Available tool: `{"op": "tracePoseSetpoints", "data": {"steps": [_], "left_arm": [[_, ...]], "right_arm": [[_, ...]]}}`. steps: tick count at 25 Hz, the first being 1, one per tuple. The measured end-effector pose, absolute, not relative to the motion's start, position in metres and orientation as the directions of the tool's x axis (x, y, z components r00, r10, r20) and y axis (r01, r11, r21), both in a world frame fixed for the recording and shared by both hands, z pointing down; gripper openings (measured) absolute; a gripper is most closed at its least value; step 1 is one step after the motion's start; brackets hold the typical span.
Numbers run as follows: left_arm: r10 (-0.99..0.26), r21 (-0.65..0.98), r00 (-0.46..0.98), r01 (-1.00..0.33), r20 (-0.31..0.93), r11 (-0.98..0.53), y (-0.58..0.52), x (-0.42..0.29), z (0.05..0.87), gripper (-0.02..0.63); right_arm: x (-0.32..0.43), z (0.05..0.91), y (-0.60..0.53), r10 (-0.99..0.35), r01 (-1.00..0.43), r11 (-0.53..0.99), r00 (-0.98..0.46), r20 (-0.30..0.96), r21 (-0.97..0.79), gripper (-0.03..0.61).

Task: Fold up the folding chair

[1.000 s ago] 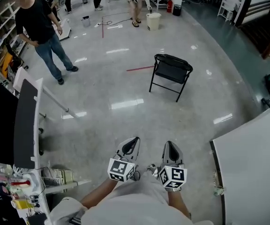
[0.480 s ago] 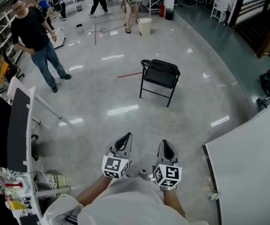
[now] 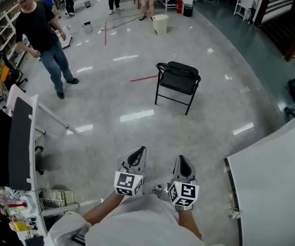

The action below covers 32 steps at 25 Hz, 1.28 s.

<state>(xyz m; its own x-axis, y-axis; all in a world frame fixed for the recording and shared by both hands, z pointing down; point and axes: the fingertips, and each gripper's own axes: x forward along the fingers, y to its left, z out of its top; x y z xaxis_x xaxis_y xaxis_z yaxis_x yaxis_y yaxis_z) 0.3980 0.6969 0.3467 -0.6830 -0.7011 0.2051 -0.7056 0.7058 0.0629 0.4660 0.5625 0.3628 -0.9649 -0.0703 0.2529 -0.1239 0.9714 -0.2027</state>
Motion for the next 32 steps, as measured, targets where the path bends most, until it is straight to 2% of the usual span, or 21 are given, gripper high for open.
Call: {"op": "tracePoseSetpoints", "data": {"steps": [5,12,20,32], "left_arm": [[-0.709,0.096,-0.674,-0.708,0.207,0.700,0.699,0.357,0.362,0.011],[-0.710,0.164,-0.672,-0.692,0.211,0.703,0.725,0.275,0.368,0.011],[-0.719,0.173,-0.682,-0.699,0.132,0.694,0.755,0.173,0.340,0.012],[-0.655,0.195,-0.739,-0.627,0.154,0.754,0.810,0.090,0.354,0.011]], "right_arm": [[0.435,0.383,0.559,-0.104,-0.168,0.967,-0.946,0.308,-0.191,0.005],[0.355,0.375,0.581,-0.107,-0.184,0.961,-0.936,0.335,-0.208,0.005],[0.257,0.356,0.602,-0.143,-0.222,0.951,-0.934,0.328,-0.217,0.005],[0.156,0.365,0.644,-0.073,-0.167,0.952,-0.937,0.340,-0.257,0.005]]}}
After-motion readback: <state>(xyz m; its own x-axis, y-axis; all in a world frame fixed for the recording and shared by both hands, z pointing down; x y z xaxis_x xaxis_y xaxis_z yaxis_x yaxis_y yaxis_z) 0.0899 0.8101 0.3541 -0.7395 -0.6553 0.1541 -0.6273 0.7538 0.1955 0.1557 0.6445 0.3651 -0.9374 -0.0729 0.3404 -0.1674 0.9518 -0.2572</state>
